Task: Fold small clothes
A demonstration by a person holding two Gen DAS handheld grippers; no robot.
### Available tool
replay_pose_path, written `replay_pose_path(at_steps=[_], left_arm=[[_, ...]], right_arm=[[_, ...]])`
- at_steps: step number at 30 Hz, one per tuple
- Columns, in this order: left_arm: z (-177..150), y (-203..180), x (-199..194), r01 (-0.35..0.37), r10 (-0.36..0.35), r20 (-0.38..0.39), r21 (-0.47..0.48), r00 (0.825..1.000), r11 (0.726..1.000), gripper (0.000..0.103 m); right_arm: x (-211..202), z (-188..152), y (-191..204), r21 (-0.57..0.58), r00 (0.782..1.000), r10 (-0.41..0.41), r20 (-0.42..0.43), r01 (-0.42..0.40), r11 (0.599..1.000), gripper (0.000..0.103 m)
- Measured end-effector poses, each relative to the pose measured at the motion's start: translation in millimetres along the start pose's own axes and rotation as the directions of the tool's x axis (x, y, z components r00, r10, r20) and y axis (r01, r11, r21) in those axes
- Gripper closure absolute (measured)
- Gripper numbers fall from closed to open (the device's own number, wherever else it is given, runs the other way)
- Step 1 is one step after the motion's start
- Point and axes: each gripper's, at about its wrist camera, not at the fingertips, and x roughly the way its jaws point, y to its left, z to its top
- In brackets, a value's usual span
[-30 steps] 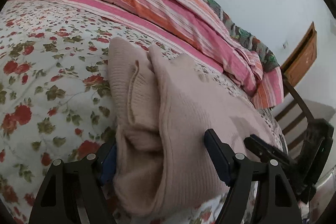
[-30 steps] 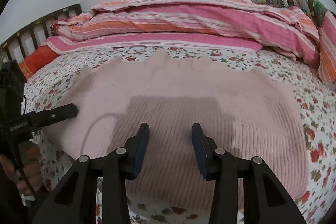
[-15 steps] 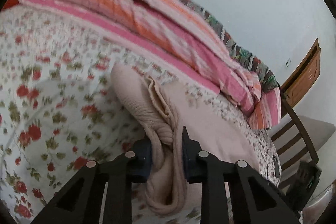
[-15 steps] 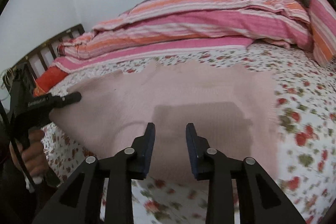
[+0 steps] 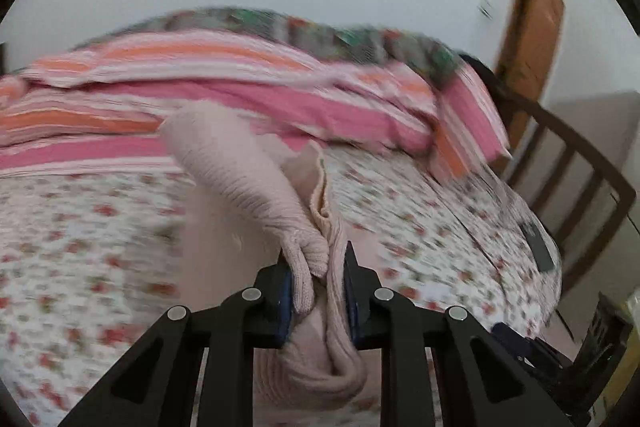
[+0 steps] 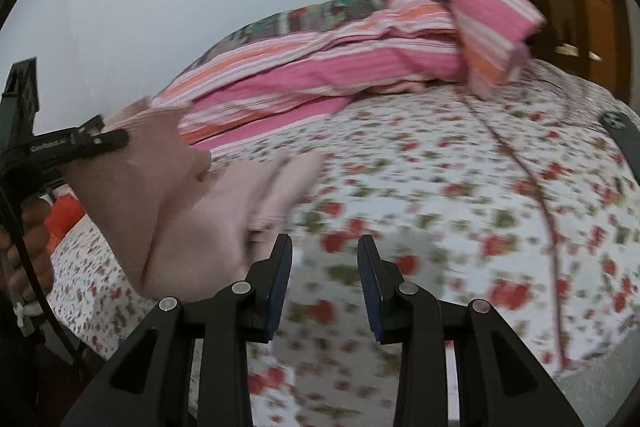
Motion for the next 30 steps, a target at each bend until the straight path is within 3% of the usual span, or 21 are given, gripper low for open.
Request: replay_pose_path(at_steps=[5, 8, 10, 11, 15, 18, 23, 27, 28, 29, 30], left_arm=[[-37, -39, 63, 0.013, -0.015, -0.177, -0.014, 0.984, 1.0, 0.082], [-40, -32, 60, 0.1, -0.111, -0.168, -0.074, 0.98, 0.992, 0.067], [-33, -23, 46, 0.197, -0.211, -0.146, -0.101, 0.967, 0.975, 0.052], [-30, -19, 39, 0.211, -0.223, -0.127, -0.103, 0.967, 0.972, 0.052], [-24, 13, 6, 0.146, -0.15, -0.041, -0.093, 0.988, 0.985, 0.043], [-30, 42, -5, 0.021, -0.025, -0.046, -0.089, 0.999, 0.996, 0.043], [-55, 83, -12, -0.061, 0.052, -0.084, -0.108, 0.995, 0.992, 0.043], [-75, 104, -17, -0.077, 0.064, -0.12, -0.104, 0.991, 0.992, 0.043], [-79, 109, -20, -0.081, 0.068, -0.122, -0.102, 0.99, 0.991, 0.043], [-81, 114, -22, -0.081, 0.068, -0.119, -0.105, 0.99, 0.991, 0.043], [-81, 116, -22, -0.076, 0.063, -0.117, -0.111, 0.991, 0.991, 0.043]], right_arm=[[-14, -6, -26, 0.031, 1.0, -0.027, -0.014, 0.027, 0.999, 0.069], [-19, -6, -29, 0.012, 0.999, -0.034, -0.01, 0.034, 0.999, 0.069], [-18, -6, -27, 0.01, 1.0, -0.024, -0.011, 0.024, 1.0, 0.068], [-16, -5, -25, 0.015, 1.0, -0.011, -0.013, 0.012, 1.0, 0.068], [-4, 5, -5, 0.041, 0.996, 0.083, -0.018, -0.082, 0.996, 0.059], [3, 15, 15, 0.058, 0.986, 0.167, -0.008, -0.167, 0.984, 0.052], [19, 34, 53, 0.094, 0.955, 0.295, 0.029, -0.297, 0.95, 0.051], [43, 40, 77, 0.125, 0.952, 0.308, 0.002, -0.305, 0.944, 0.051], [49, 40, 82, 0.119, 0.957, 0.29, -0.008, -0.287, 0.95, 0.051], [56, 38, 89, 0.101, 0.967, 0.253, -0.024, -0.249, 0.963, 0.06], [62, 35, 94, 0.081, 0.975, 0.218, -0.038, -0.214, 0.973, 0.078]])
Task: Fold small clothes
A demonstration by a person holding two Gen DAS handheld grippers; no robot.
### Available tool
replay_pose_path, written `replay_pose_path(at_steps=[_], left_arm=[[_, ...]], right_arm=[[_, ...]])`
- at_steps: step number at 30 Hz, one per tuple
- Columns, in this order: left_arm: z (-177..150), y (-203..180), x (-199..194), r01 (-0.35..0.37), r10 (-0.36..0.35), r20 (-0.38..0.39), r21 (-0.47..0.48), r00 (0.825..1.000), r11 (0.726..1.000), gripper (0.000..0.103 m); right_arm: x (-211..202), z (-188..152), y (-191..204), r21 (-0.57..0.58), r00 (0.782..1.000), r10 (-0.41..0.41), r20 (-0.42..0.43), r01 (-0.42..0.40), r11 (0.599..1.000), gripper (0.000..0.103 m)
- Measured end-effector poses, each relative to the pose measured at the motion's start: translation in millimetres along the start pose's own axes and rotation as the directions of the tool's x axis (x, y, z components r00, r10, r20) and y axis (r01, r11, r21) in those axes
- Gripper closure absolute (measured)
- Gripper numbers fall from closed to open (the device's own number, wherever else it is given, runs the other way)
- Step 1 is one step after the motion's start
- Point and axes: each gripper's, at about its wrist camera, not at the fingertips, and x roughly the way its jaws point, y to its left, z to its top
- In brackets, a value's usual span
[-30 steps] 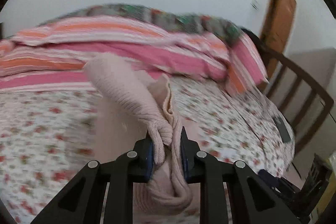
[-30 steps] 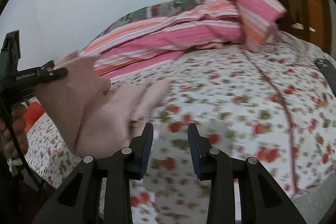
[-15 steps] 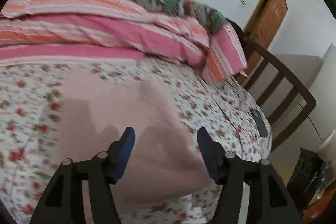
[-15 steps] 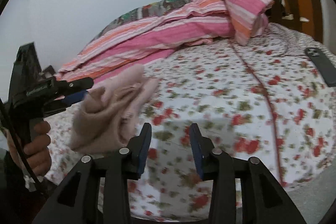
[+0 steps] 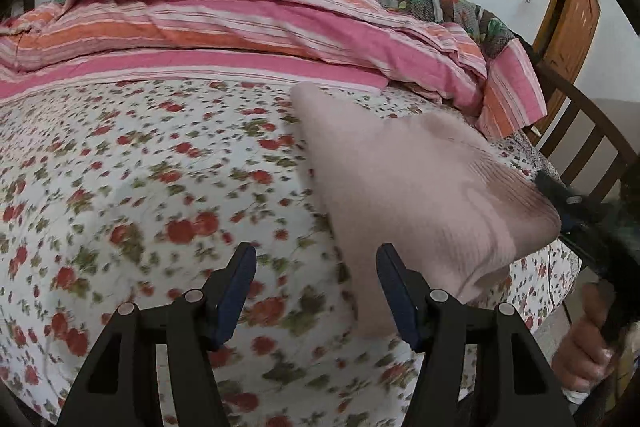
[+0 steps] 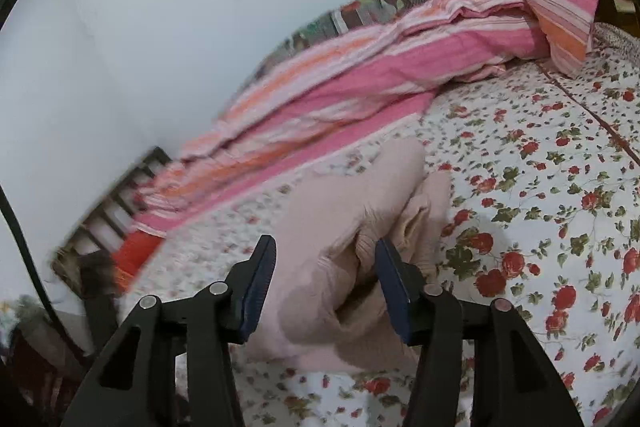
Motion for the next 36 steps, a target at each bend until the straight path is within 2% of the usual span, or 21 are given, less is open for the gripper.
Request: replay_pose_path(at_steps=[1, 2, 5, 9, 12, 13, 14, 15, 18, 22, 26, 30, 36], left_arm=[[-1, 5, -2, 0.016, -0.016, 0.004, -0.015, 1.0, 1.0, 0.043], [-1, 6, -1, 0.027, -0.027, 0.005, -0.023, 1.0, 0.999, 0.043], [-6, 9, 0, 0.083, -0.083, 0.013, -0.047, 0.996, 0.995, 0.043], [-11, -1, 14, 0.133, -0.133, -0.001, -0.04, 0.991, 0.99, 0.043], [-11, -8, 20, 0.137, -0.138, -0.016, -0.038, 0.99, 0.99, 0.043], [-11, -10, 21, 0.137, -0.137, -0.016, -0.034, 0.99, 0.99, 0.043], [-10, -10, 20, 0.136, -0.136, -0.013, -0.03, 0.991, 0.99, 0.043], [-10, -11, 19, 0.134, -0.135, -0.01, -0.027, 0.991, 0.991, 0.043], [-6, -7, 15, 0.13, -0.13, 0.01, -0.028, 0.991, 0.991, 0.043], [-2, 7, 9, 0.136, -0.134, 0.037, -0.066, 0.99, 0.988, 0.043], [3, 22, 8, 0.126, -0.122, 0.059, -0.083, 0.991, 0.989, 0.043], [11, 39, 9, 0.105, -0.097, 0.076, -0.101, 0.992, 0.989, 0.043], [23, 61, 13, 0.038, -0.03, 0.081, -0.101, 0.996, 0.994, 0.043]], right_arm=[[7, -3, 3, -0.023, 0.999, -0.041, -0.012, 0.041, 0.999, 0.092], [10, -8, 4, -0.054, 0.996, -0.087, -0.011, 0.087, 0.995, 0.097], [-4, -26, -6, -0.072, 0.994, -0.106, 0.039, 0.109, 0.991, 0.098], [2, -49, -39, 0.005, 0.99, -0.14, -0.02, 0.14, 0.99, 0.098], [2, -55, -53, 0.077, 0.992, -0.116, -0.046, 0.119, 0.99, 0.097], [-1, -54, -53, 0.077, 0.993, -0.113, -0.037, 0.115, 0.99, 0.095], [-4, -52, -52, 0.075, 0.994, -0.109, -0.026, 0.111, 0.991, 0.088], [-6, -48, -52, 0.075, 0.995, -0.102, -0.017, 0.103, 0.992, 0.074], [-1, -34, -59, 0.103, 0.997, -0.074, -0.002, 0.074, 0.992, 0.05], [22, -18, -71, 0.172, 0.998, 0.013, -0.066, -0.002, 0.985, 0.048], [42, -10, -74, 0.2, 0.995, 0.03, -0.093, -0.011, 0.98, 0.043], [62, -2, -71, 0.19, 0.99, 0.023, -0.14, 0.004, 0.982, 0.034], [87, 10, -66, 0.133, 0.978, -0.036, -0.206, 0.064, 0.989, 0.031]])
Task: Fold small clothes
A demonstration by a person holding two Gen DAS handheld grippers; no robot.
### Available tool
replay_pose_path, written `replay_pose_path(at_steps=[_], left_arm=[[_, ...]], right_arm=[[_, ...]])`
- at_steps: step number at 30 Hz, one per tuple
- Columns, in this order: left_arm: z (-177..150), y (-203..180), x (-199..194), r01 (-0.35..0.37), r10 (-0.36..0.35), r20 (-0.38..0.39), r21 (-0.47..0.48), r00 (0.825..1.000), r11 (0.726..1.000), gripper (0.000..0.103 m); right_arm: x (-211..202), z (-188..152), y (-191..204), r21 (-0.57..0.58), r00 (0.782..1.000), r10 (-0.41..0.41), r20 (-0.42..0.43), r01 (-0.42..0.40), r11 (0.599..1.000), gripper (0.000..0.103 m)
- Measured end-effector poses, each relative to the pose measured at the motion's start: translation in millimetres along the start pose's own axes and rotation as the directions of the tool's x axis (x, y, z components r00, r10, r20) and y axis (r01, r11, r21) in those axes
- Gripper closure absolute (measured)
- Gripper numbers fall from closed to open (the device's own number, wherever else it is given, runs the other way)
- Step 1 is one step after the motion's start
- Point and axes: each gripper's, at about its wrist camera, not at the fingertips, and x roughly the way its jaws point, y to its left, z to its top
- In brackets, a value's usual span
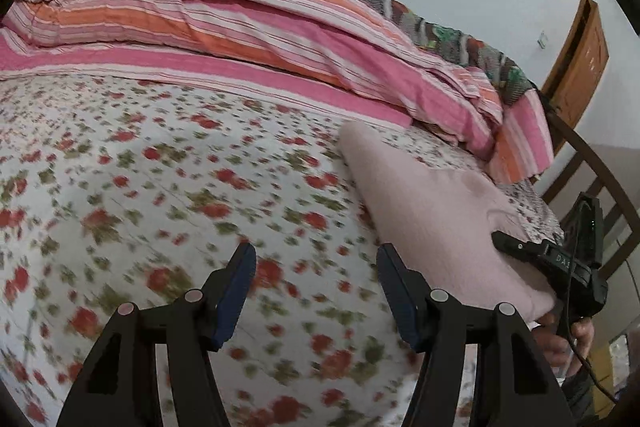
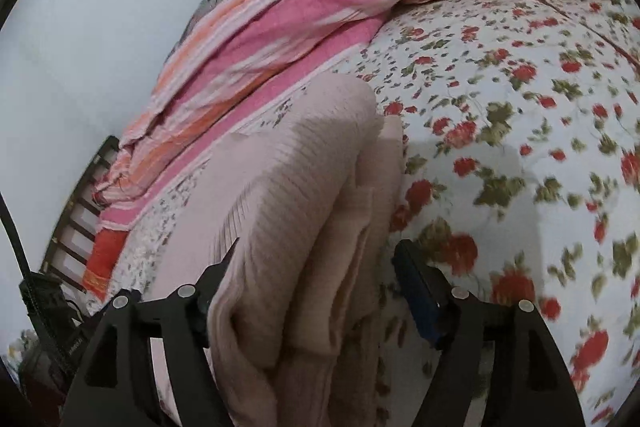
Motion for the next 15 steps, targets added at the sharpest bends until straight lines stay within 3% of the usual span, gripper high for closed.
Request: replay_pose_path(at_steps=[6, 10, 12, 15], left_arm=[[12, 21, 2, -0.025, 0.025, 0.006, -0.013, 1.0, 1.0, 0.043], [20, 26, 0, -0.049, 0.049, 0.019, 0.004, 0.999, 0.999, 0.043], [24, 29, -1, -0.047, 0.047, 0.026, 0.001, 0.999, 0.999, 0.043], [30, 35, -3, -0.026, 0.027, 0.037, -0.016, 0.999, 1.0, 0.043]], right_arm=[[20, 12, 9, -0.034, 0.998, -0.023, -0.06, 0.021, 0.999, 0.031], [25, 17, 17, -0.052, 0.994, -0.003, -0.11, -0.003, 0.999, 0.044], [21, 19, 25, -0.083, 0.995, -0.021, -0.1, 0.013, 0.996, 0.061], [6, 23, 46, -0.135, 0.998, -0.026, -0.063, 0.018, 0.991, 0.066]])
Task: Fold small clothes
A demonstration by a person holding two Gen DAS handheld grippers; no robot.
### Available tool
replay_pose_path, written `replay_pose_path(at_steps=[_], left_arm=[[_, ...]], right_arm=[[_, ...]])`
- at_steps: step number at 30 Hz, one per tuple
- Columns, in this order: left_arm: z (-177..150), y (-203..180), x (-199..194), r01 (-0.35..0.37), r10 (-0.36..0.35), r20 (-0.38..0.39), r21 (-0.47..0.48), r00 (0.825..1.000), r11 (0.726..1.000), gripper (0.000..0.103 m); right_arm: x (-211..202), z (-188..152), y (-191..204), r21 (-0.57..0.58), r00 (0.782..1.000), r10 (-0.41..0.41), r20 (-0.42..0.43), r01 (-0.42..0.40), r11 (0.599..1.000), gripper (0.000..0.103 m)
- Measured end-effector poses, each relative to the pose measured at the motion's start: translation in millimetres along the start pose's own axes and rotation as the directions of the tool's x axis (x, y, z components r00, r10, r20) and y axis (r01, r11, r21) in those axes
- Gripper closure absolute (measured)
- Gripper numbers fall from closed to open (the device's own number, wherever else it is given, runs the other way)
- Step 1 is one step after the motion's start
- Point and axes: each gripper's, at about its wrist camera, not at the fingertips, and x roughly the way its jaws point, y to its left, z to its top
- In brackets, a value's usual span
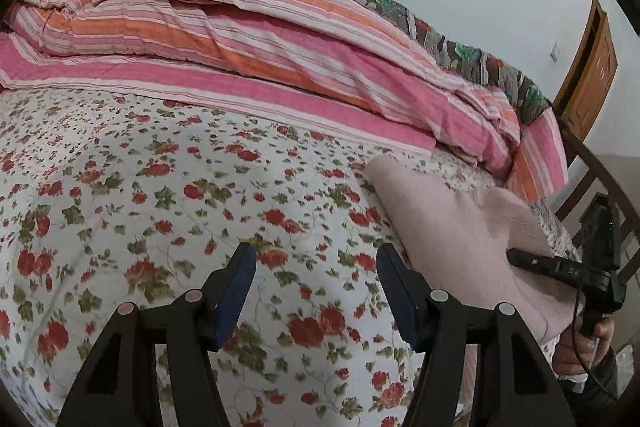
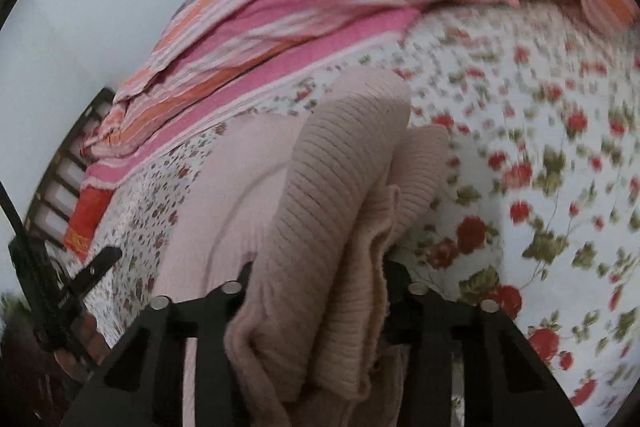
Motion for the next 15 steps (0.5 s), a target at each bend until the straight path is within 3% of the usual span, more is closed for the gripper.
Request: replay_pose_path(at_steps=[4, 10, 13, 15], left_arm=[[6, 6, -7, 0.013, -0.013, 0.02, -0.011, 1.0, 1.0, 0.043], [15, 13, -25, 0.04, -0.038, 0.051, -0.028, 0.998, 0.999, 0.043], [18, 16, -35, 0.007, -0.005, 0.063, -0.02, 0.998, 1.0, 0.042], [19, 19, -42, -0.009, 0.01, 0.072, -0.014, 0.997, 1.0, 0.042]], right_arm=[[-25, 20, 36, 0.009, 0.994, 0.066, 0.083, -0.067, 0.998, 0.068], [-30, 42, 123, -0.082, 0.986, 0.061, 0.154, -0.049, 0.995, 0.068], [-23, 51, 152, -0.053, 0.981, 0.069, 0.179, -0.061, 0.997, 0.068], [-19, 55, 165, -0.029, 0.973, 0.122, 0.197, -0.119, 0.992, 0.069]])
